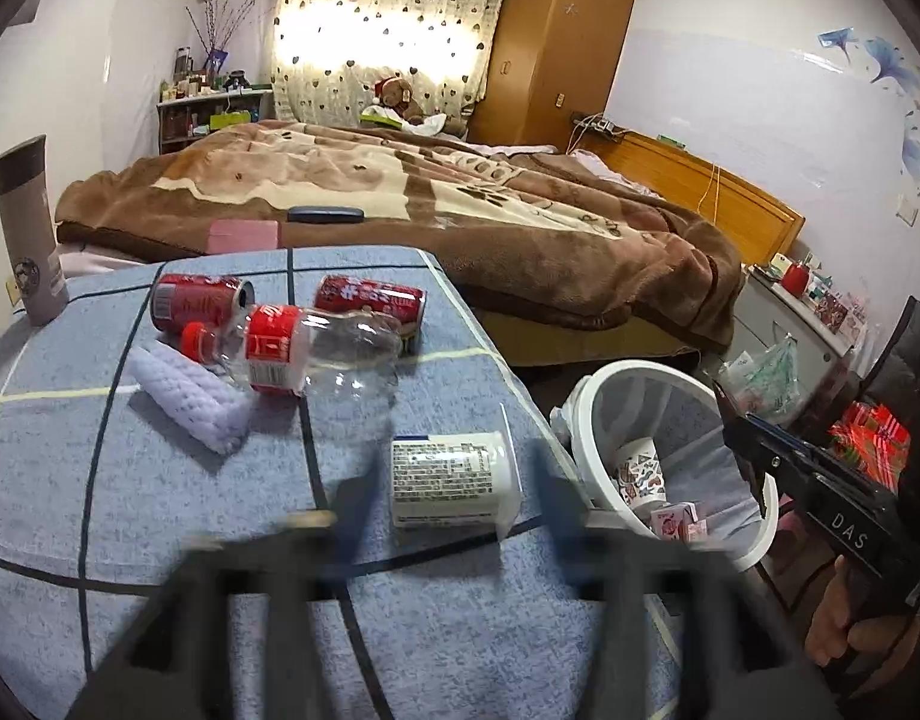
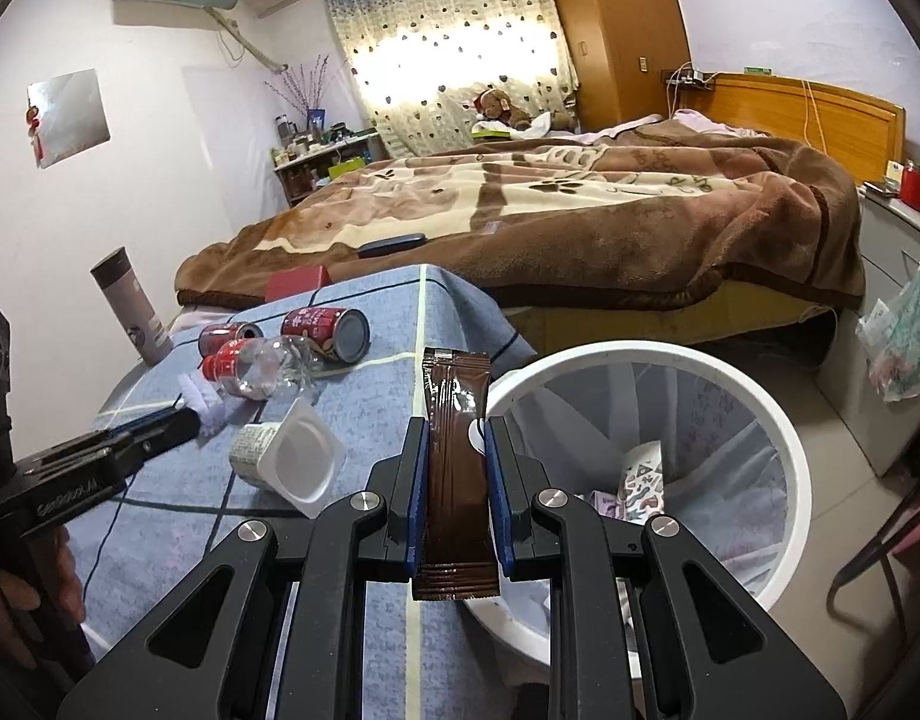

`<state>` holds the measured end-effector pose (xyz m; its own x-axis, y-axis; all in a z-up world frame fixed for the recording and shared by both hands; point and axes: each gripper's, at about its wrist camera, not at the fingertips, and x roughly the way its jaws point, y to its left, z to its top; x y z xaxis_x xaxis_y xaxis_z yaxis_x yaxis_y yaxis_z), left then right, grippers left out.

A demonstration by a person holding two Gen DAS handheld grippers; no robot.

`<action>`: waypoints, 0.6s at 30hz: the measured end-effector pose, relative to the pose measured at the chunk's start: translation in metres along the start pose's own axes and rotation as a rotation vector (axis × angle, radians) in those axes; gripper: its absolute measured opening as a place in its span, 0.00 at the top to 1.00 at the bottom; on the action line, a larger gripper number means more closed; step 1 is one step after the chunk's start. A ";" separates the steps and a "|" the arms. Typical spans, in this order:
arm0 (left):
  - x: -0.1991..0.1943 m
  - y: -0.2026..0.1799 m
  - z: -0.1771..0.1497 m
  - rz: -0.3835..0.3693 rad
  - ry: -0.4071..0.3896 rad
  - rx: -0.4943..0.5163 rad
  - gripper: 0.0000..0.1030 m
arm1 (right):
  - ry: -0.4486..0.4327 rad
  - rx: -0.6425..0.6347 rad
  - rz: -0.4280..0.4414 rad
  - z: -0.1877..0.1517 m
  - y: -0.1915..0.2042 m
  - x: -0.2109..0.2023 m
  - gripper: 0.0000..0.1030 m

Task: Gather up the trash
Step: 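Bring both held items over the wastebasket opening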

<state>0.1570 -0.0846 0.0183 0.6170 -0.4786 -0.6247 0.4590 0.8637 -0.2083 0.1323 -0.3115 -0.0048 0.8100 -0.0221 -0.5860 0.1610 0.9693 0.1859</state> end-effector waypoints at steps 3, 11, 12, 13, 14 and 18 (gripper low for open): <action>0.006 -0.013 -0.001 0.013 0.002 0.031 0.29 | -0.003 -0.002 -0.002 0.000 -0.002 -0.002 0.82; 0.049 -0.028 -0.007 0.142 0.092 0.117 0.29 | 0.009 -0.014 0.005 -0.002 0.001 -0.001 0.82; 0.053 -0.026 -0.008 0.154 0.107 0.112 0.29 | 0.011 -0.015 0.005 -0.002 0.001 0.000 0.82; 0.055 -0.024 -0.008 0.161 0.112 0.105 0.29 | 0.015 -0.015 0.010 -0.003 0.002 0.001 0.82; 0.056 -0.022 -0.008 0.170 0.106 0.106 0.29 | 0.016 -0.018 0.015 -0.003 0.003 0.001 0.82; 0.067 -0.004 -0.008 0.155 0.140 0.041 0.29 | 0.020 -0.031 0.023 -0.003 0.007 0.001 0.82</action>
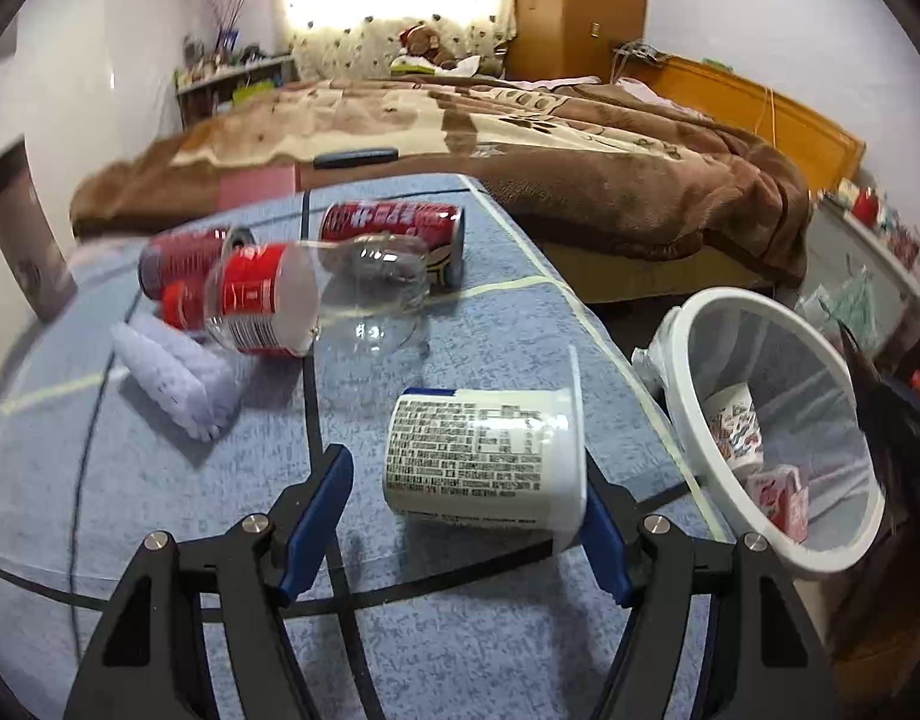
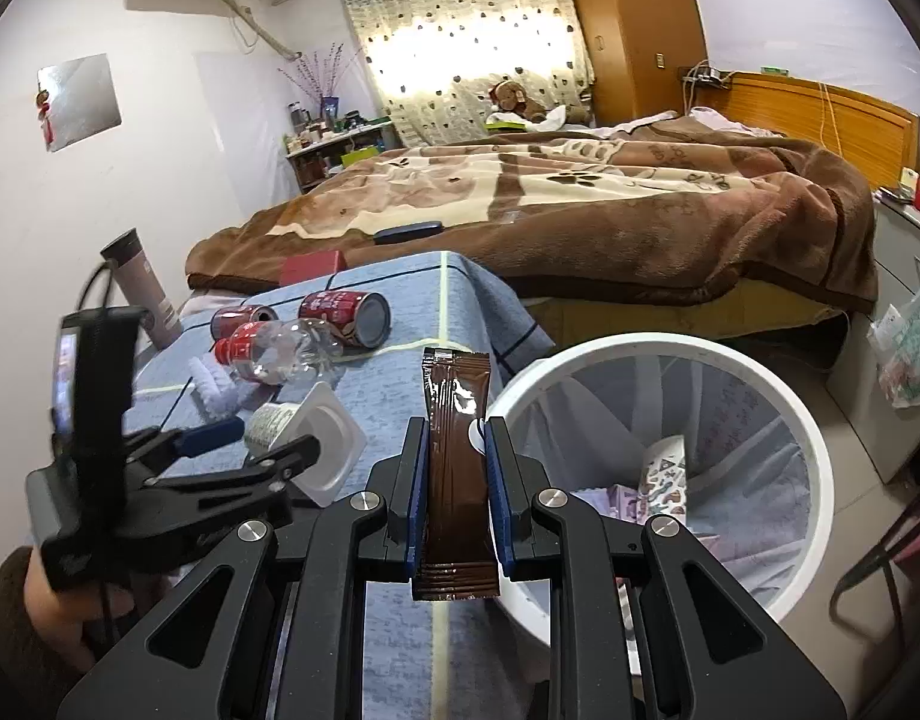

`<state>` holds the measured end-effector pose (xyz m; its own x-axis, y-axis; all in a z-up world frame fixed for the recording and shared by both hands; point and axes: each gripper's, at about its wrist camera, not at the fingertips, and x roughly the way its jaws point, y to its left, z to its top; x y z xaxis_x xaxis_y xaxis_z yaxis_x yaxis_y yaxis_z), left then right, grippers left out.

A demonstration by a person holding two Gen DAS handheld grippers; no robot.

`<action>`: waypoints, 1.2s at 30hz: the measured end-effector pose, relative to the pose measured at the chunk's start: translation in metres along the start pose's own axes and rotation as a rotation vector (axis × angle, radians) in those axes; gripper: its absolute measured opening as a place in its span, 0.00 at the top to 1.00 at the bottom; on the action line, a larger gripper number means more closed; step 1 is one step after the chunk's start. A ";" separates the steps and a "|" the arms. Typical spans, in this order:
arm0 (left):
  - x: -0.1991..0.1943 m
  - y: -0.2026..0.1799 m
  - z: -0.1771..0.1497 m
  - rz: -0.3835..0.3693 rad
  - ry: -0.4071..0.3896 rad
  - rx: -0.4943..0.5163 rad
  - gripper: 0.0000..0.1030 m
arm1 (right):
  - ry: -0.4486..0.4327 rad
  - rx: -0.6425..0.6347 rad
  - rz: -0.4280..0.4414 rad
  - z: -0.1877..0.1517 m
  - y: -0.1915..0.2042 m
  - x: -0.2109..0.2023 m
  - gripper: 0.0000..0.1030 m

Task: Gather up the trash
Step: 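Bring both held items over the wastebasket opening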

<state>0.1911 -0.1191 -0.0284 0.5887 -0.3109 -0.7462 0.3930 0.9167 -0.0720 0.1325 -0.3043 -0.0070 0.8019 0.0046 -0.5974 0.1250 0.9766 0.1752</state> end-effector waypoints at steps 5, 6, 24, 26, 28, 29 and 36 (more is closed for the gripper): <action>0.006 0.007 -0.002 -0.052 0.022 -0.043 0.31 | 0.007 -0.004 0.009 -0.001 0.003 0.001 0.82; 0.004 0.006 -0.003 -0.056 0.011 -0.033 0.40 | 0.008 -0.007 0.008 -0.002 0.003 0.001 0.82; -0.030 -0.037 0.014 -0.162 -0.053 0.046 0.42 | -0.022 0.044 -0.052 0.002 -0.026 -0.013 0.82; -0.031 -0.050 0.018 -0.180 -0.059 0.069 0.42 | -0.027 0.057 -0.065 0.003 -0.035 -0.017 0.82; -0.031 -0.062 0.022 -0.195 -0.060 0.089 0.42 | -0.031 0.063 -0.082 0.003 -0.041 -0.019 0.82; -0.030 -0.068 0.023 -0.199 -0.061 0.099 0.42 | -0.033 0.068 -0.092 0.003 -0.047 -0.021 0.82; -0.020 -0.110 0.030 -0.251 -0.045 0.158 0.42 | -0.013 0.101 -0.151 0.001 -0.076 -0.018 0.82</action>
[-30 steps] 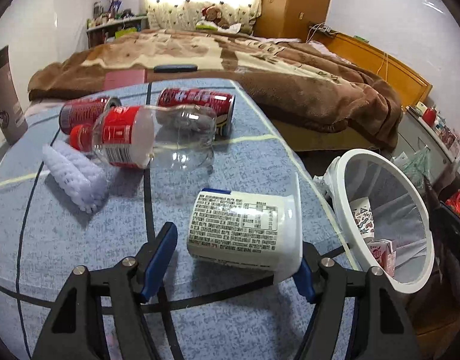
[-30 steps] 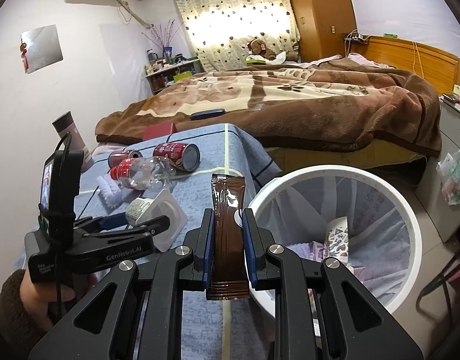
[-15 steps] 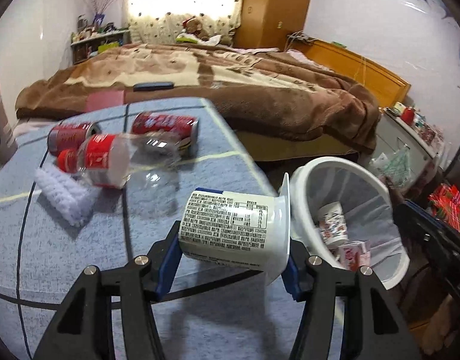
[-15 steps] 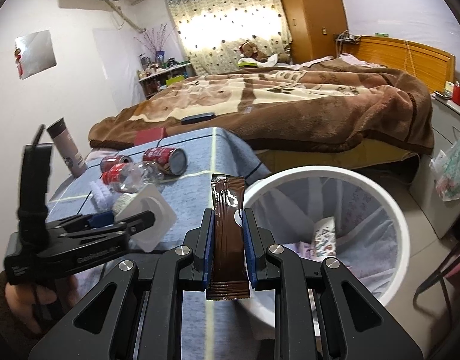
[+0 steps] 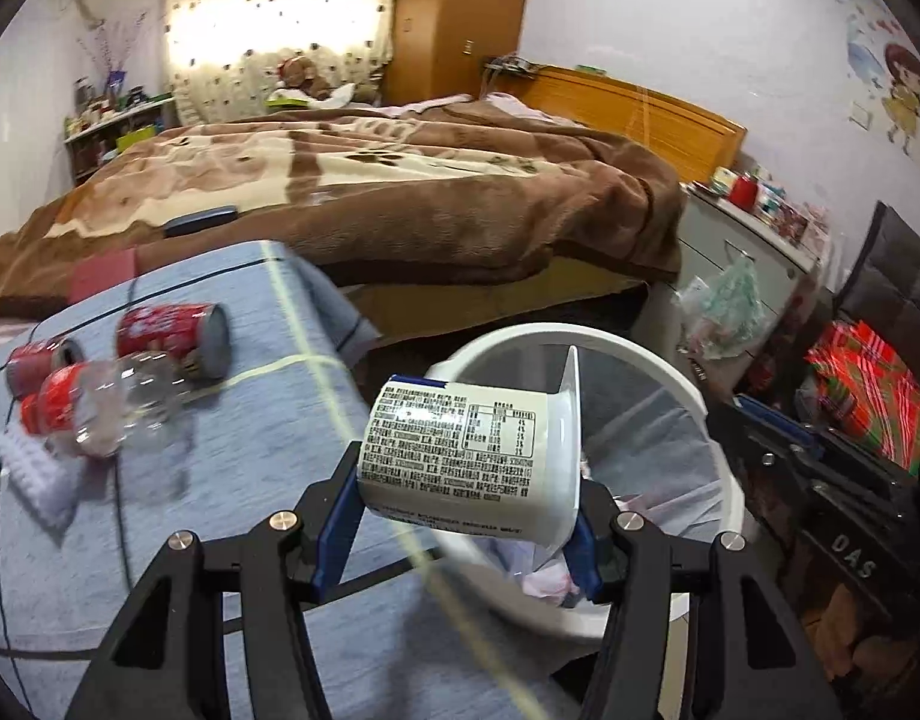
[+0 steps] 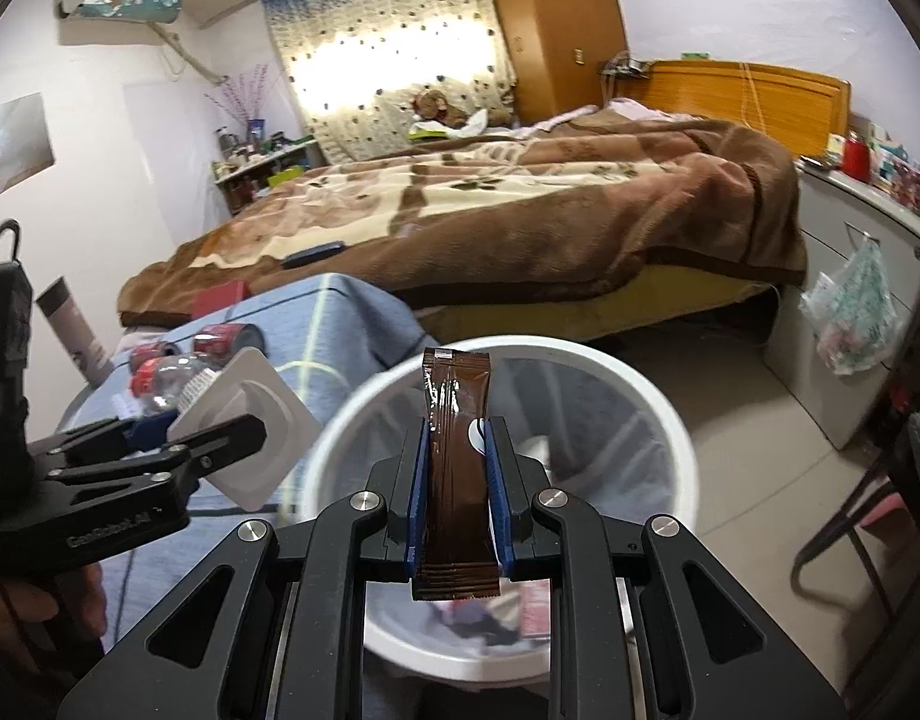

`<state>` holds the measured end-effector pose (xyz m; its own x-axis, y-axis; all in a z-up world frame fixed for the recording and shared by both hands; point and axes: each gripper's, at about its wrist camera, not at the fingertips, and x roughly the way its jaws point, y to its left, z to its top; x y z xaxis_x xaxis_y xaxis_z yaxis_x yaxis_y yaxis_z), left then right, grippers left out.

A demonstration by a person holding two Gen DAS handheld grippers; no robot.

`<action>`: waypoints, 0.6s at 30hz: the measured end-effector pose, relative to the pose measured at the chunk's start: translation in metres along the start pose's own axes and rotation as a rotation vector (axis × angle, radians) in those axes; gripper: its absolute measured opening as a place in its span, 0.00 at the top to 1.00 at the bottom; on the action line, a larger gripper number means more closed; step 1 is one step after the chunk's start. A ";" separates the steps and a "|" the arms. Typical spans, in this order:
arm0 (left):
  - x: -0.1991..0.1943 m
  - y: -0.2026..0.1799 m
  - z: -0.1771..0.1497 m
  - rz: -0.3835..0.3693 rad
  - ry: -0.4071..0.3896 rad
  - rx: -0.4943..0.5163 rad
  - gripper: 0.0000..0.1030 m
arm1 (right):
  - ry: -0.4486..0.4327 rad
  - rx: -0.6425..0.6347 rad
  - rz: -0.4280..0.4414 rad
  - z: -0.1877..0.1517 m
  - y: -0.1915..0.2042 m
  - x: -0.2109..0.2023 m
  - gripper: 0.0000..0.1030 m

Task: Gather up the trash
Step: 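Bring both held items over the wastebasket opening, then open both grippers to drop the yogurt cup and snack stick inside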

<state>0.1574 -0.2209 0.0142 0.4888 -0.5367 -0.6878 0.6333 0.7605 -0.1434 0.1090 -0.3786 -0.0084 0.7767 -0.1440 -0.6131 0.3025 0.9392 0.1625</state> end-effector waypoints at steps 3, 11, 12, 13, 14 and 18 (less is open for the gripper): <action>0.012 -0.013 0.003 -0.026 0.027 0.012 0.42 | 0.023 0.020 -0.019 -0.001 -0.011 0.007 0.82; 0.033 -0.034 0.003 -0.047 0.061 0.043 0.42 | 0.080 0.039 -0.061 -0.006 -0.030 0.021 0.82; 0.035 -0.034 0.003 -0.049 0.065 0.039 0.42 | 0.085 0.038 -0.062 -0.006 -0.032 0.021 0.82; 0.035 -0.034 0.002 -0.050 0.068 0.040 0.42 | 0.090 0.037 -0.062 -0.007 -0.033 0.023 0.81; 0.037 -0.034 0.002 -0.050 0.073 0.040 0.42 | 0.092 0.035 -0.066 -0.007 -0.033 0.024 0.81; 0.038 -0.030 0.001 -0.044 0.078 0.026 0.37 | 0.110 0.027 -0.046 -0.008 -0.033 0.026 0.80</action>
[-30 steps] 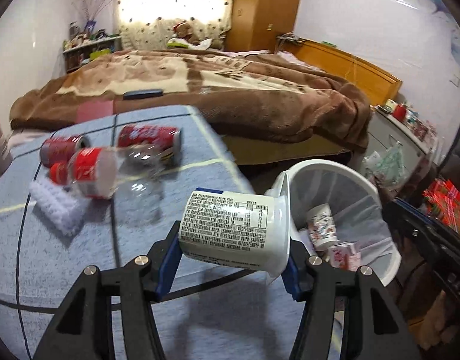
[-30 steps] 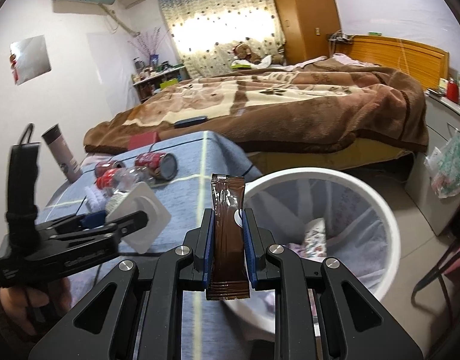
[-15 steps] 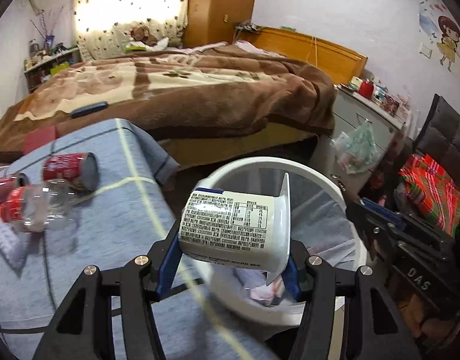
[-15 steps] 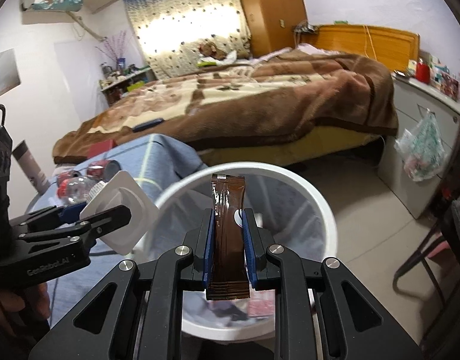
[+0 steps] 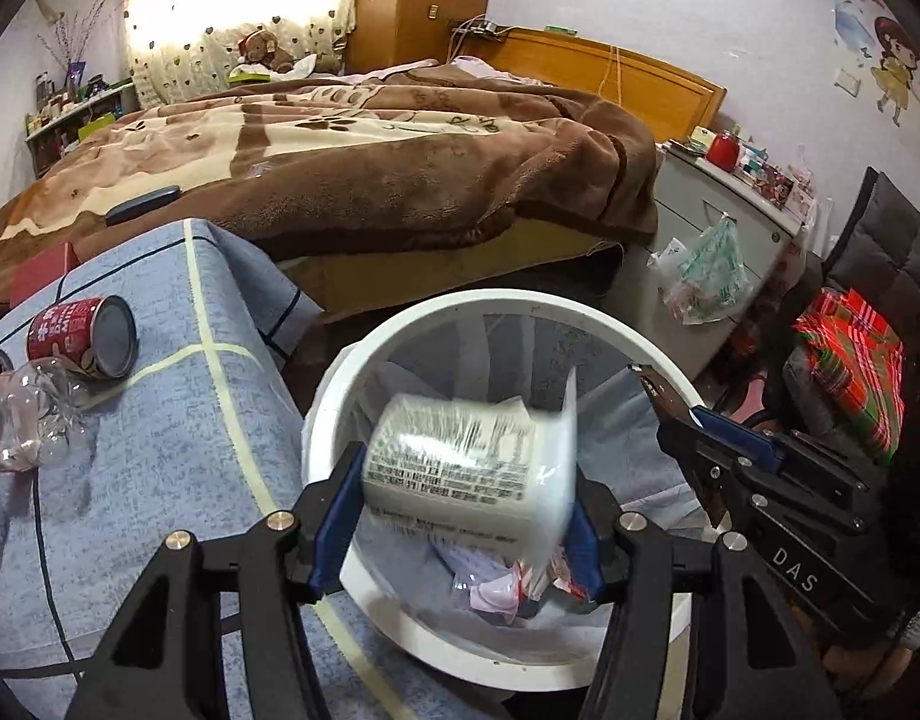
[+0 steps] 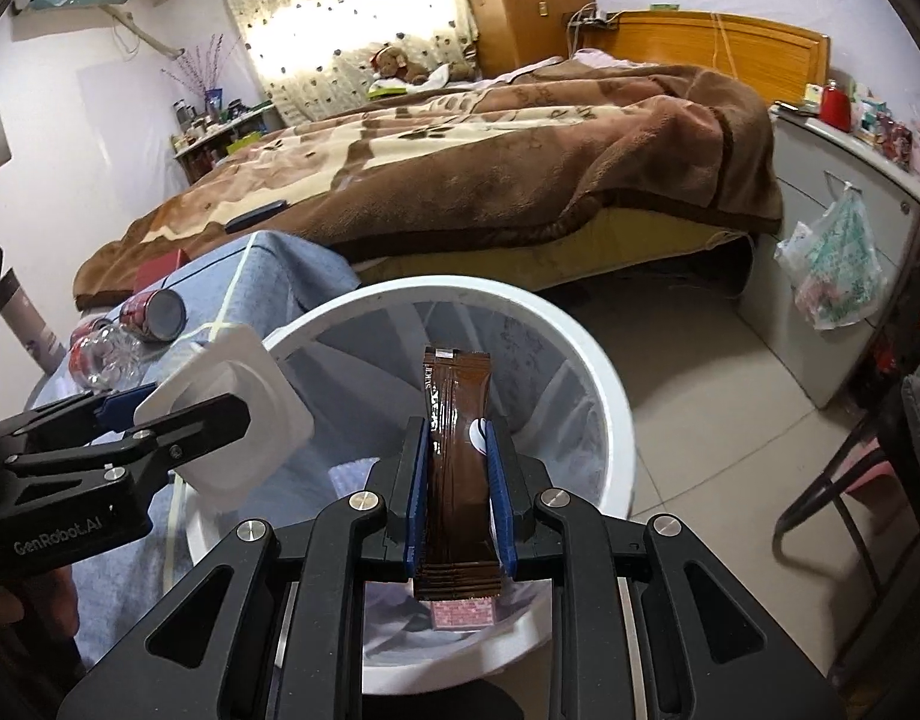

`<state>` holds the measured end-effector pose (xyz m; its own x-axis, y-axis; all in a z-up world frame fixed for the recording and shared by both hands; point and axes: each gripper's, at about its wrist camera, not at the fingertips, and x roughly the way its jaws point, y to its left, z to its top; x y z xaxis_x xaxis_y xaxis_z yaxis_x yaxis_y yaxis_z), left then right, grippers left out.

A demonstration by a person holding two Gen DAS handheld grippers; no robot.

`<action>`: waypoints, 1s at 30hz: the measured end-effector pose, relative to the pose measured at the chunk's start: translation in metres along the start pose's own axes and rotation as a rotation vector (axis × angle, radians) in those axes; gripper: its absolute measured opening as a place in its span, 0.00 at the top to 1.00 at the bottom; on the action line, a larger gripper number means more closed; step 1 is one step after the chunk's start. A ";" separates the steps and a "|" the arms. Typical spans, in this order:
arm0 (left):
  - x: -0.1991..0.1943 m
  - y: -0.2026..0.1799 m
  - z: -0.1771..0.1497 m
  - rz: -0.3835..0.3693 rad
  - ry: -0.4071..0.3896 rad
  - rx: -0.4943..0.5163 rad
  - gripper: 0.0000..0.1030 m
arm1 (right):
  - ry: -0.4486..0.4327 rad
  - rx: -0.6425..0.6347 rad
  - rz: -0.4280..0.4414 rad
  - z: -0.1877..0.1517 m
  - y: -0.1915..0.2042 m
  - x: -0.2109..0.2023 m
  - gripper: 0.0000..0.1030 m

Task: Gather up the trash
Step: 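Open both grippers to drop the yogurt cup and snack stick inside, then move both open grippers back toward the remaining trash on the table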

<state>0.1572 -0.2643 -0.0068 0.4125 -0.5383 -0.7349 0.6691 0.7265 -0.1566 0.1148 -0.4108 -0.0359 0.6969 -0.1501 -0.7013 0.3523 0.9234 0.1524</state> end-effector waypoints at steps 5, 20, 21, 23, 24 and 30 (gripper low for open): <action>-0.005 0.006 -0.002 -0.009 -0.013 -0.015 0.33 | 0.005 -0.029 -0.032 -0.002 0.003 0.000 0.74; -0.045 0.041 -0.012 0.039 -0.083 -0.087 0.33 | -0.039 -0.031 0.000 0.001 0.020 -0.012 0.57; -0.048 0.045 -0.013 0.049 -0.088 -0.093 0.33 | -0.042 -0.031 0.004 0.001 0.022 -0.011 0.57; -0.056 0.054 -0.017 0.072 -0.101 -0.104 0.33 | -0.051 -0.036 0.012 0.001 0.027 -0.013 0.57; -0.059 0.059 -0.018 0.080 -0.105 -0.115 0.33 | -0.053 -0.039 0.016 0.001 0.030 -0.013 0.57; -0.080 0.095 -0.032 0.143 -0.131 -0.184 0.33 | -0.066 -0.084 0.060 0.004 0.055 -0.012 0.57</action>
<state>0.1676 -0.1386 0.0165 0.5794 -0.4663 -0.6685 0.4795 0.8582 -0.1831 0.1282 -0.3593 -0.0163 0.7556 -0.1142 -0.6450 0.2573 0.9573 0.1319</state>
